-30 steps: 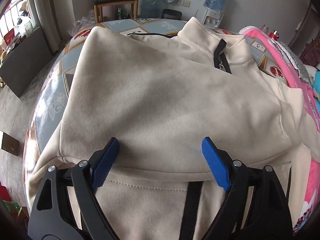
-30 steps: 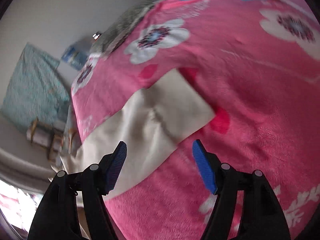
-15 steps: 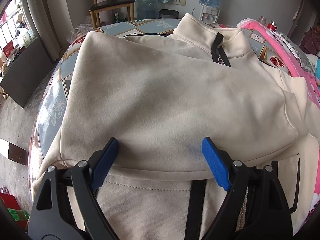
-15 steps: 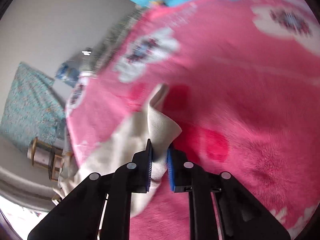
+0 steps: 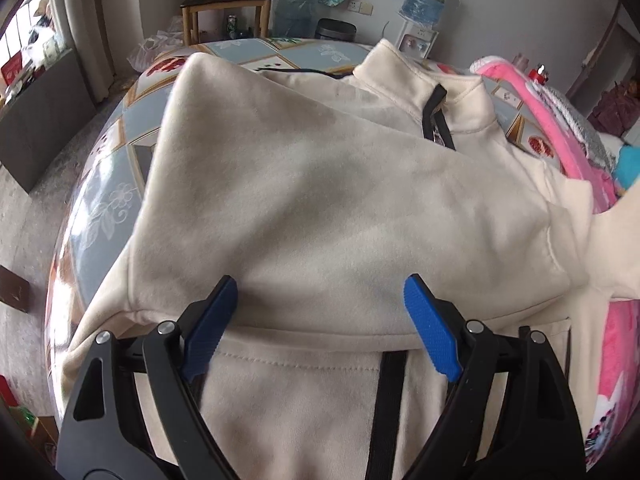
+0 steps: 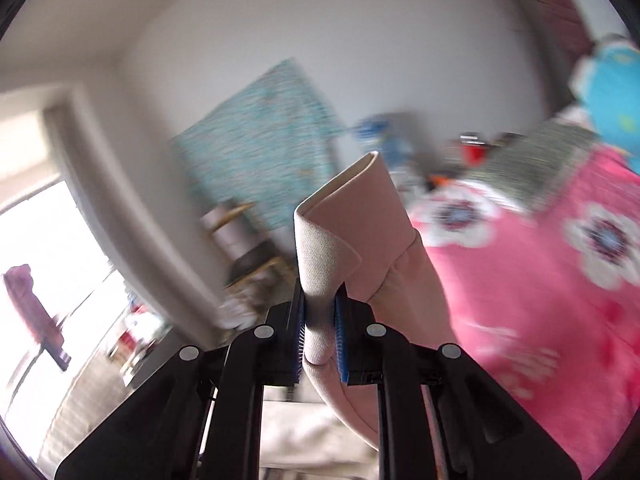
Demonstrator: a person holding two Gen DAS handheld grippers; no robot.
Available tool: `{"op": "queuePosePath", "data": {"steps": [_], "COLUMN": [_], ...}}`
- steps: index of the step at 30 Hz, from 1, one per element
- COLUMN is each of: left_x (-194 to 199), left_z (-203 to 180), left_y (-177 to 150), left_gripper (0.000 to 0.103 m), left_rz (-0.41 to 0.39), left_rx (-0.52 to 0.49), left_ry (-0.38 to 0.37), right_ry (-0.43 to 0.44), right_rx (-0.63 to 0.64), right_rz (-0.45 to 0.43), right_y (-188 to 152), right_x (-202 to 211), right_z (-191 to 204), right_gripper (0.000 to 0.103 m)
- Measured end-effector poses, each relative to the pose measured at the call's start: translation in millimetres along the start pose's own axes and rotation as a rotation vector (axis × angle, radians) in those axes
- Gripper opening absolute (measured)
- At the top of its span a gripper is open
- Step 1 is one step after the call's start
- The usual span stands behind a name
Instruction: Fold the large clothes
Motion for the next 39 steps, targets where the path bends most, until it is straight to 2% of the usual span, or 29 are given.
{"op": "queuePosePath", "data": {"steps": [4,5,8,11,12,13,14,16,18,20,21,24,27,31,34,36,39], "left_x": [26.4,34.5,58.5,78.9,83.6,86.9,89.1,91.0,88.6,81.1,73.7,49.7,25.5,-10.1,-21.1,-23.2,-25.0], "left_z": [16.8,23.1,42.4,57.8,61.1,63.0,65.2,67.0,65.7,62.6,60.9,61.7,63.5,69.3,72.3,72.4,71.3], "left_y": [-9.2,-12.4,-22.1,-32.2,-34.9,-37.0,-38.1,-38.1,-33.4,-25.4,-18.5,3.3,21.9,42.8,46.6,46.6,43.6], "left_gripper": [0.081,0.077,0.076,0.074,0.074,0.071,0.069,0.066,0.064,0.062,0.057,0.046,0.036,0.033,0.033,0.033,0.026], "left_rz": [-0.04,-0.05,-0.085,-0.126,-0.138,-0.146,-0.155,-0.172,-0.188,-0.192,-0.182,-0.149,-0.097,-0.001,0.019,0.021,0.015], "left_rx": [0.009,0.013,0.032,0.042,0.041,0.04,0.038,0.034,0.025,0.017,0.014,0.022,0.029,0.058,0.068,0.075,0.081], "left_ry": [0.002,-0.001,0.001,-0.012,-0.023,-0.034,-0.049,-0.082,-0.114,-0.139,-0.147,-0.145,-0.131,-0.12,-0.102,-0.099,-0.071], "right_ry": [0.1,0.119,0.149,0.115,0.096,0.077,0.049,0.002,0.01,0.014,0.015,-0.035,-0.112,-0.199,-0.253,-0.248,-0.257], "right_rx": [0.108,0.127,0.208,0.345,0.386,0.417,0.453,0.504,0.485,0.442,0.419,0.349,0.278,0.18,0.095,0.012,-0.099], "right_rz": [0.111,0.148,0.286,0.491,0.576,0.639,0.697,0.749,0.753,0.707,0.672,0.567,0.501,0.444,0.442,0.47,0.511], "right_y": [-43.5,-60.0,-128.1,-222.7,-258.4,-283.6,-306.9,-334.8,-332.6,-316.9,-301.6,-251.7,-209.9,-167.9,-156.8,-151.5,-146.1], "right_x": [-69.8,-86.9,-140.7,-198.1,-214.1,-225.8,-236.7,-242.7,-232.5,-211.2,-201.3,-163.5,-144.9,-118.6,-123.2,-132.7,-160.7], "right_z": [77.4,91.2,128.3,144.9,144.4,143.4,138.8,127.1,112.1,94.4,82.8,42.7,-4.1,-65.2,-103.1,-125.6,-153.6], "right_gripper": [0.013,0.013,0.014,0.019,0.028,0.035,0.036,0.036,0.039,0.051,0.055,0.056,0.056,0.056,0.056,0.056,0.056]}}
Point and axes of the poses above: each gripper's, at about its wrist camera, not at the fingertips, and x roughly against the way its jaws point, z to its left, y to its top, the point moved 1 cm from there along -x, roughly the way its jaws point, and after that the axes turned 11 degrees about -x, right-handed, at the moved point
